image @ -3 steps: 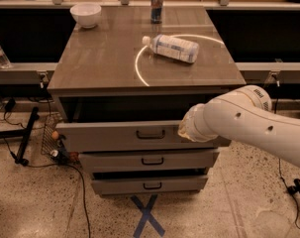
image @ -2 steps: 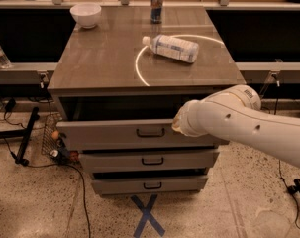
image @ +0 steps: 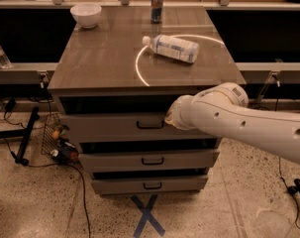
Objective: Close top drawer
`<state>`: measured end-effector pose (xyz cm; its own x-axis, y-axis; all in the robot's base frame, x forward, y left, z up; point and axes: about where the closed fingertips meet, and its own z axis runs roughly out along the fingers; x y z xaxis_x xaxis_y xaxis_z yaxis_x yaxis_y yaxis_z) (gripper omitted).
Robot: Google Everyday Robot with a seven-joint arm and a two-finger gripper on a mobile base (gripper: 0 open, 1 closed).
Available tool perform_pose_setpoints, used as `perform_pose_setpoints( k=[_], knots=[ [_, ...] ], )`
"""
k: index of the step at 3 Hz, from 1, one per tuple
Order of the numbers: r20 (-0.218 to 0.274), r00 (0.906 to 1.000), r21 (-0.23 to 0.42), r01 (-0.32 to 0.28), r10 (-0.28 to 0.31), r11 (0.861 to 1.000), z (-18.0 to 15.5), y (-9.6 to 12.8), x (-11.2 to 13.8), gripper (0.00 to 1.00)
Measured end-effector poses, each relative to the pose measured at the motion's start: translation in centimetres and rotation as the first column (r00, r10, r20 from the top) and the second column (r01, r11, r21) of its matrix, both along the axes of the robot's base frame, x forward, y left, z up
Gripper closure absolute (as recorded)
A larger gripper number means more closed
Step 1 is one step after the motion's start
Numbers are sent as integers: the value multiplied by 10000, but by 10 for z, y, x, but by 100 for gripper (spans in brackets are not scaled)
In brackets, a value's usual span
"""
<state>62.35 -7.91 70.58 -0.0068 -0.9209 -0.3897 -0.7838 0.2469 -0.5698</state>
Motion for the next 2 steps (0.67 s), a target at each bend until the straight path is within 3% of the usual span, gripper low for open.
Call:
perform_pose_setpoints(
  k=[1, 2],
  knots=[
    [-30, 10000, 3, -12, 12, 10000, 0, 1, -3, 100],
    [-544, 9983, 199, -185, 196, 9996, 15, -13, -17, 100]
  ],
)
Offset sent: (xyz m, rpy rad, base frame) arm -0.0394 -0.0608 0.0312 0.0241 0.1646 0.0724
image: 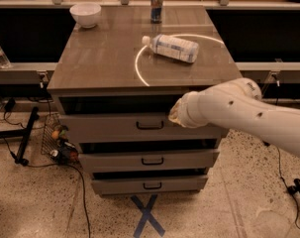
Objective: Close top drawer
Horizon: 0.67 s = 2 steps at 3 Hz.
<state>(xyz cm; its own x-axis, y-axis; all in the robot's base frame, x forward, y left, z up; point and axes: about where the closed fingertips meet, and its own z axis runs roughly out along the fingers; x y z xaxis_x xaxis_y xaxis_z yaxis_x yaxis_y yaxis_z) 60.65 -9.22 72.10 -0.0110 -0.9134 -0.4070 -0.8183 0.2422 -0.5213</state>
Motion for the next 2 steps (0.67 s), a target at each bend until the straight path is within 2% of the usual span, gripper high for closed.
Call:
perform_pose_setpoints(
  k=[1, 2],
  knots=[
    [-540, 9983, 570, 239, -208, 9981, 41, -42, -22, 100],
    [-1194, 9928, 632, 43, 33, 9980, 80, -115, -76, 100]
  ],
)
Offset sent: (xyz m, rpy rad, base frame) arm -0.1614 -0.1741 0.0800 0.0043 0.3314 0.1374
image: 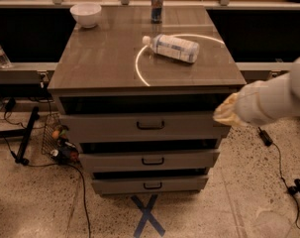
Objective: Close top drawer
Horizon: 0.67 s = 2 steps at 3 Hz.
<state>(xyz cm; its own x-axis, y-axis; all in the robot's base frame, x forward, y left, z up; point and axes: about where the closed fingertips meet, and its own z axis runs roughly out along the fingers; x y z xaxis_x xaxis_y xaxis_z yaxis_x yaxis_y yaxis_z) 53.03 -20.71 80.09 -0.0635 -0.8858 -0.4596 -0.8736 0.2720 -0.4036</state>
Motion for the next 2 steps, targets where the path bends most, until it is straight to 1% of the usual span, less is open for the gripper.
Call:
perform_pose_setpoints(
  k=[1, 2],
  knots=[
    [-262, 9994, -727, -251, 233, 9970, 41, -49, -45, 100],
    [-277, 9994, -687, -240, 221, 9974, 39, -45, -43, 100]
  ],
)
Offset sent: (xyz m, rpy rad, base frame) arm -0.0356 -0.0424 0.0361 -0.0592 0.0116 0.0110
